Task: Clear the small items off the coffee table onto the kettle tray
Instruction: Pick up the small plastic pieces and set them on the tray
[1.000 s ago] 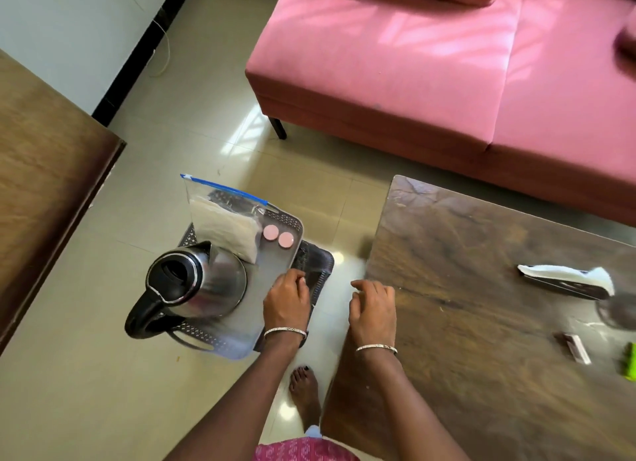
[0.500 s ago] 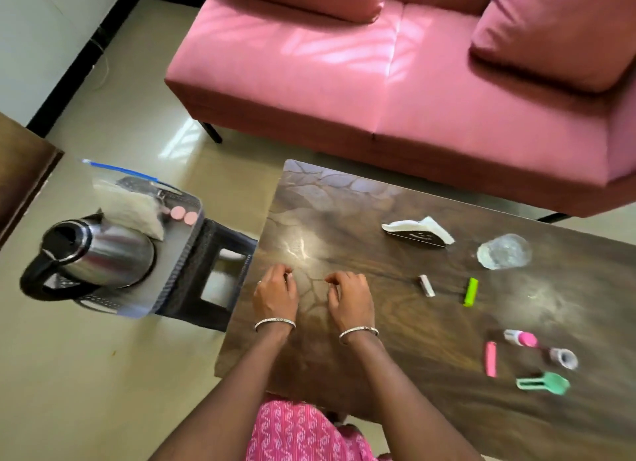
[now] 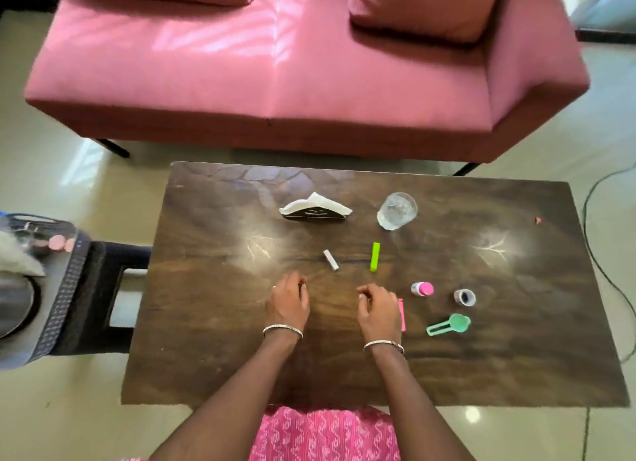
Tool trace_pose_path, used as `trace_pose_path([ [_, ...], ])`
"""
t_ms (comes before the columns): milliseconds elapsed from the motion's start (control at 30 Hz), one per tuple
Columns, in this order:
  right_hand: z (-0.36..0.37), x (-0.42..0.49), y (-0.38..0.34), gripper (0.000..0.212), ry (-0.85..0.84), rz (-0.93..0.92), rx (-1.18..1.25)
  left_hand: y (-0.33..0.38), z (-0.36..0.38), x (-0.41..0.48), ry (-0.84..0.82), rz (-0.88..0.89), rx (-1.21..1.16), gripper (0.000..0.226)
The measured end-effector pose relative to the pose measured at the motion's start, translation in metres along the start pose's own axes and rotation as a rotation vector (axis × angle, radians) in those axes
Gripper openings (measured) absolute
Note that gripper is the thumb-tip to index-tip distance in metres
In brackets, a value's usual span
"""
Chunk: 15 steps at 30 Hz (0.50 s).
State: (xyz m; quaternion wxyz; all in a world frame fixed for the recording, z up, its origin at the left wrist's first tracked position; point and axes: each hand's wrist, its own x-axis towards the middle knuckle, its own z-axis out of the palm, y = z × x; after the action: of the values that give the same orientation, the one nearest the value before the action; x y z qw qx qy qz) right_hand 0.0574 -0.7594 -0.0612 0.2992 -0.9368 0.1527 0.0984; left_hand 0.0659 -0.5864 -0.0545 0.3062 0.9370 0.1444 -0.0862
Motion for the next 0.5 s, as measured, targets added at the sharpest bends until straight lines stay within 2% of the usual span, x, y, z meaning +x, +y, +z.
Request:
trace_pose_path([
  [233,-0.014,0.013,0.071,0.022,0.039,0.243,-0.001,0.048,0.058,0.016,-0.174,0.101,0.092,0.017],
  [400,-0.003,0.029,0.111,0.020,0.008,0.333,-0.026,0.078,0.104,0.041,-0.246,0.047,0.070,0.016],
  [500,0.003,0.038,0.125,0.026,-0.020,0.349,-0.036,0.089,0.129,0.055,-0.268,0.016,0.035,0.018],
])
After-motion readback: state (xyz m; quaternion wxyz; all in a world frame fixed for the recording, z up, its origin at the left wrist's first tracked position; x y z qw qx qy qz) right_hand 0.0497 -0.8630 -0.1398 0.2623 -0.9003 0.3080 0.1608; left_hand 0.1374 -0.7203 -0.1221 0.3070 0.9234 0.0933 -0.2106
